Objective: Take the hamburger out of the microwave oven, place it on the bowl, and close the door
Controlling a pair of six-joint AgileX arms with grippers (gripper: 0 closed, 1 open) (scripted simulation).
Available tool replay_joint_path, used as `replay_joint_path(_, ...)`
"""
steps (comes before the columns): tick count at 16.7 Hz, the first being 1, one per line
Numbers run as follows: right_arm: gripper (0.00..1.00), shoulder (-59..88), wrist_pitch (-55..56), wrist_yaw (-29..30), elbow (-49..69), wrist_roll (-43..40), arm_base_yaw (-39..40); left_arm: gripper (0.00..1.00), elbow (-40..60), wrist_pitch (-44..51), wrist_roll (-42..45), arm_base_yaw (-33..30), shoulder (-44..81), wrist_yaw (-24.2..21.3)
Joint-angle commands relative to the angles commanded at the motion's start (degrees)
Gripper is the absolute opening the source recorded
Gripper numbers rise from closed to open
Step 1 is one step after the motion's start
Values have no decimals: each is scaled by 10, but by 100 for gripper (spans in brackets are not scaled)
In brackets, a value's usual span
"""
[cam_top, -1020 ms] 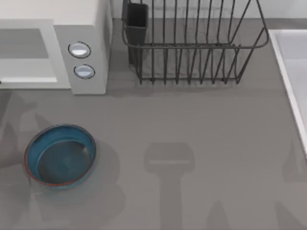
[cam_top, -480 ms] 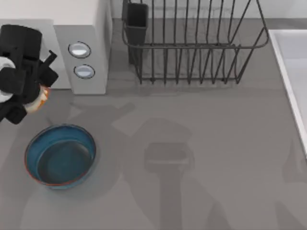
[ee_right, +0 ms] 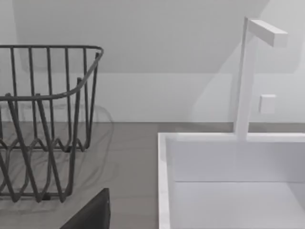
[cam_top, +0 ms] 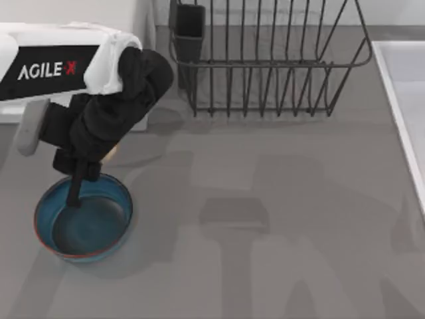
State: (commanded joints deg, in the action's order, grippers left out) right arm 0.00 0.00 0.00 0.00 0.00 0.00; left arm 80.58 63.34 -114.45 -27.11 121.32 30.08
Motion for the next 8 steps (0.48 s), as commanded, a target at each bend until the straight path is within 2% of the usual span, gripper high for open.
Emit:
replay_joint_path(4, 100, 0, 0, 0, 0, 0, 0, 0, 81, 203, -224, -56, 90, 55)
replay_joint_path(8, 100, 0, 0, 0, 0, 0, 0, 0, 131, 324, -360, -89, 152, 93)
